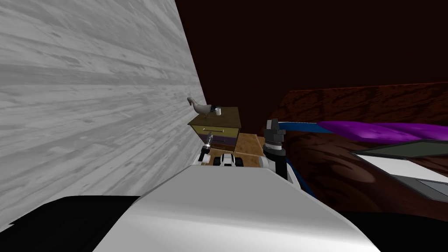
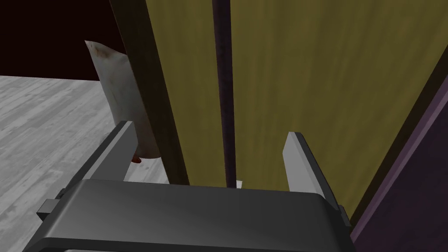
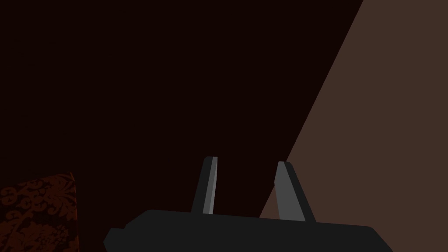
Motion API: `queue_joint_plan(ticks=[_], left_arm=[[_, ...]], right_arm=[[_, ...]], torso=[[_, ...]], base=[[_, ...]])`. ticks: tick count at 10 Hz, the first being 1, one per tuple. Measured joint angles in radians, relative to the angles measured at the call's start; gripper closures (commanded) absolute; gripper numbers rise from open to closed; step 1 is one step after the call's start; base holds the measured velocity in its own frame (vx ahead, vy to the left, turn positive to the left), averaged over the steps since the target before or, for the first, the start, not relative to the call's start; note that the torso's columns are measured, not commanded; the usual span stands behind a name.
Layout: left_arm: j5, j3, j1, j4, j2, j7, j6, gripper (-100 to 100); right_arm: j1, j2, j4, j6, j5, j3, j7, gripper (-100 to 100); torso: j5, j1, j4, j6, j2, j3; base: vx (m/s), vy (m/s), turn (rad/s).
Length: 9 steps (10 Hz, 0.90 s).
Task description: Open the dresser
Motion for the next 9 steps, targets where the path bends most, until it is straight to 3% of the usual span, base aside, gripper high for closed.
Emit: queue_joint_plan(ticks=[3, 6, 7, 8, 9], left_arm=[[-0.005, -0.014, -0.012, 0.047, -0.038, -0.004, -0.005, -100], [-0.003, -0.012, -0.02, 0.024, -0.037, -0.001, 0.024, -100], [-0.003, -0.012, -0.02, 0.022, -0.037, -0.001, 0.028, 100], [-0.004, -0.013, -0.019, 0.038, -0.039, -0.003, 0.014, 100], [-0.004, -0.013, -0.023, 0.033, -0.04, -0.003, 0.003, -100]], right_arm=[[0.0, 0.0, 0.0, 0.0, 0.0, 0.0, 0.0, 0], [0.0, 0.0, 0.0, 0.0, 0.0, 0.0, 0.0, 0], [0.0, 0.0, 0.0, 0.0, 0.0, 0.0, 0.0, 0], [0.0, 0.0, 0.0, 0.0, 0.0, 0.0, 0.0, 0], [0.0, 0.0, 0.0, 0.0, 0.0, 0.0, 0.0, 0]], torso=[[0.0, 0.0, 0.0, 0.0, 0.0, 0.0], [0.0, 0.0, -0.001, 0.0, -0.003, -0.002], [0.0, 0.001, 0.0, 0.0, 0.0, 0.0], [0.0, 0.0, 0.001, 0.0, 0.005, 0.003], [0.002, 0.002, -0.004, 0.001, -0.002, 0.0]], base=[[0.037, 0.022, -0.03], [0.067, -0.004, -0.007], [-0.051, -0.006, 0.016], [-0.031, -0.001, 0.019], [-0.017, 0.016, 0.003]])
